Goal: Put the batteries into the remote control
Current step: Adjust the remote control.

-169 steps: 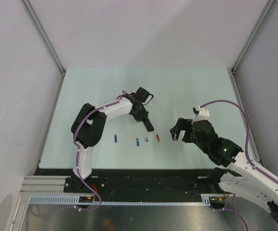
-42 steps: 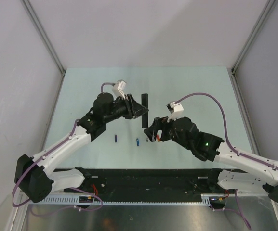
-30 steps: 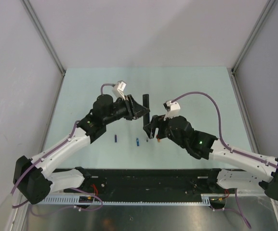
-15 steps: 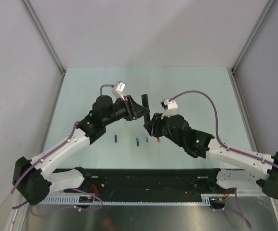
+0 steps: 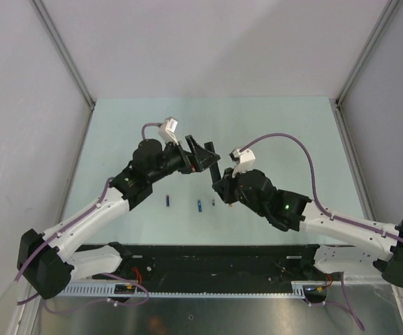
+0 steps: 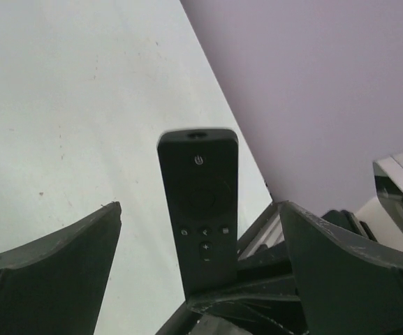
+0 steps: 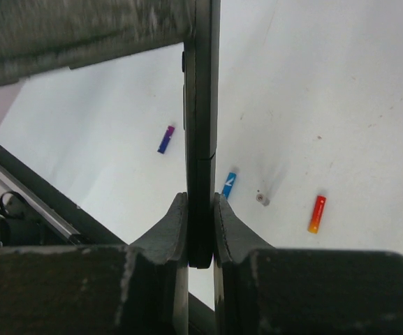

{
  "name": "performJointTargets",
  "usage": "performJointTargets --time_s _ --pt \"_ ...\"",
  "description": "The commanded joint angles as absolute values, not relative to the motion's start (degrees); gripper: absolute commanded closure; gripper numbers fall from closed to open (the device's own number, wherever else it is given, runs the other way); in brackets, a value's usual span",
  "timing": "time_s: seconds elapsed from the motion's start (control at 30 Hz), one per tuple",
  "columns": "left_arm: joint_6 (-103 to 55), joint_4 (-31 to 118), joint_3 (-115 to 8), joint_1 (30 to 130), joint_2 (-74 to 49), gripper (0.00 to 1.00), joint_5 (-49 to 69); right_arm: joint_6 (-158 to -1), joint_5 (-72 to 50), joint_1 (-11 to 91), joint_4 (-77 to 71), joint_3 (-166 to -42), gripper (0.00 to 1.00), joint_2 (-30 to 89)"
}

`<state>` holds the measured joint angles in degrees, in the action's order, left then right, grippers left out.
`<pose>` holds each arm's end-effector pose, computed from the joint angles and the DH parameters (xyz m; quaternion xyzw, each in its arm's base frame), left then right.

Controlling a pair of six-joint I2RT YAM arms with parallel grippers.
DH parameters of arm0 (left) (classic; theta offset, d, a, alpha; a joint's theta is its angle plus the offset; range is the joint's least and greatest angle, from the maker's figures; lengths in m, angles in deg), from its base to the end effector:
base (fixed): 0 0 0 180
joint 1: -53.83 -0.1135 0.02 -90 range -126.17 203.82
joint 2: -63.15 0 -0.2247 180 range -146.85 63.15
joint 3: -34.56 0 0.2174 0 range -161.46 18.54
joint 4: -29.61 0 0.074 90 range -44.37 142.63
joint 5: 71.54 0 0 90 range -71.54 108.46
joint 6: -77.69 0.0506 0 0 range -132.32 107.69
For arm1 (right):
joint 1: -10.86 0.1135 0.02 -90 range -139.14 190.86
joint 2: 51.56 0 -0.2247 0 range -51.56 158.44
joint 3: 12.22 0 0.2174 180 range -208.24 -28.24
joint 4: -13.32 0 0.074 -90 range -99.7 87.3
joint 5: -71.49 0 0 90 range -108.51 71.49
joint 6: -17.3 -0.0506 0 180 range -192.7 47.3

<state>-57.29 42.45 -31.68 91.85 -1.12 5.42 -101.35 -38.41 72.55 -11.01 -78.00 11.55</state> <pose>0.1984 -0.1696 0.3001 0.0257 0.7689 -0.4849 0.4160 0.1330 0.2106 0.2792 -0.1387 0.8089 0.2915 0.4914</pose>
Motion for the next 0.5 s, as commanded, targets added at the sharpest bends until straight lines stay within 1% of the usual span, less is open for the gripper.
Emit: performJointTargets --time_s 0.0,0.1,0.2,0.23,0.33,0.47 --pt "-58.54 42.03 -32.79 90.74 1.37 0.00 8.09 -97.76 -43.55 74.49 -15.96 -81.94 1.00 8.65" --pt "-58.81 42.12 -32.62 90.04 1.36 0.00 6.95 -95.91 -47.85 75.90 -19.21 -82.81 1.00 8.03" --pt "-58.81 42.12 -31.83 90.30 1.89 0.00 5.80 -93.98 -55.14 78.35 -22.73 -84.74 1.00 9.08" --pt "-59.16 42.12 -31.39 90.39 2.24 0.00 6.07 -93.80 -59.42 79.67 -23.61 -85.19 1.00 9.52" --pt "-60.04 42.12 -29.72 91.44 4.34 0.01 8.96 -92.48 -66.37 81.61 -25.90 -87.12 1.00 11.89" --pt "-60.13 42.12 -29.10 93.90 6.55 0.02 12.65 -91.78 -71.68 84.07 -27.92 -89.06 1.00 14.88"
